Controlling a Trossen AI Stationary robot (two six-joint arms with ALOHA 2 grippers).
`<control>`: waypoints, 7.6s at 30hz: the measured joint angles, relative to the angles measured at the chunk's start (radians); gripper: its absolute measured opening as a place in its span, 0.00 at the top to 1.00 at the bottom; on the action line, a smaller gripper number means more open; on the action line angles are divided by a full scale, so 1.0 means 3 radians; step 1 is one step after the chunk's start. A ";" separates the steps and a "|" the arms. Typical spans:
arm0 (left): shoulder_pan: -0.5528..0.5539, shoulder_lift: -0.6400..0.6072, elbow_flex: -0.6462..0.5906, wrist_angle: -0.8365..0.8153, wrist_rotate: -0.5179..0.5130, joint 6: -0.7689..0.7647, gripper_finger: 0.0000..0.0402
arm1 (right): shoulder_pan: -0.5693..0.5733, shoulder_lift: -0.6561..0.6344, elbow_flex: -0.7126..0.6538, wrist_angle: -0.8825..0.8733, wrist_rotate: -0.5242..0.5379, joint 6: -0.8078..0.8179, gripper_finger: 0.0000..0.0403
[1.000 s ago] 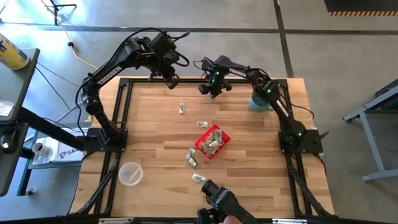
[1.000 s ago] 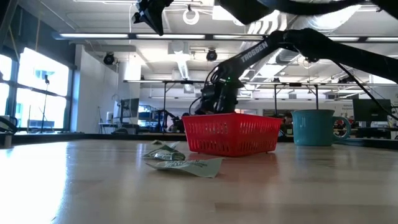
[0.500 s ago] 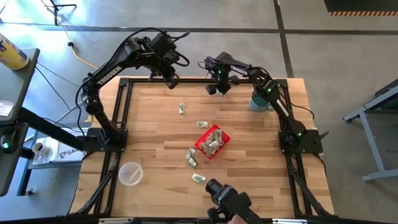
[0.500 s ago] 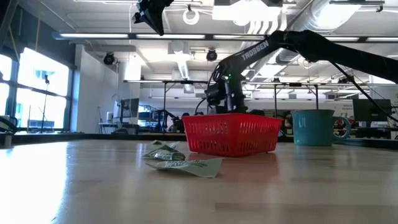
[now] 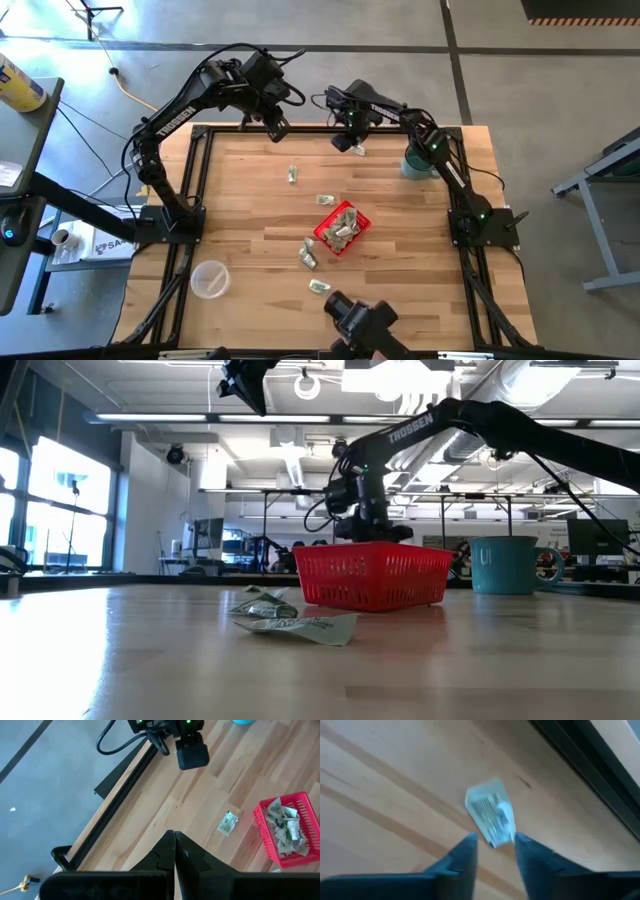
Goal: Pick and place items into bin
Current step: Put the white stevia pack into the red bin, then put the top white stevia pack into the red bin
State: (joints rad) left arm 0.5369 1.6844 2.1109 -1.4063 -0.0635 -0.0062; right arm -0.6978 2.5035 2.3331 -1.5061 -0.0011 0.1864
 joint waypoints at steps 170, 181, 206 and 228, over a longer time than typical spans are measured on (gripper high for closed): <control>0.0068 0.0249 -0.2818 0.2271 0.0694 -0.1276 0.49 | 0.3416 -0.3268 -0.3161 0.0428 0.1551 0.2837 0.22; 0.0134 0.0739 -0.2986 0.2608 0.0535 -0.1366 0.48 | 0.3363 -0.3415 -0.3379 0.0992 0.1403 0.2738 0.22; 0.0140 0.0791 -0.2987 0.2655 0.0568 -0.1422 0.53 | 0.2555 -0.5262 -0.6101 0.6885 -0.0586 0.1141 0.22; 0.0136 0.0796 -0.2989 0.2682 0.0539 -0.1523 0.53 | 0.2155 -0.6403 -0.7405 0.6842 -0.0363 0.1050 0.22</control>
State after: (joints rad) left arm 0.5777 1.9232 1.2140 -0.6019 0.0982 -0.4630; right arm -0.0515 0.5825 0.1116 0.5465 -0.1100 0.5014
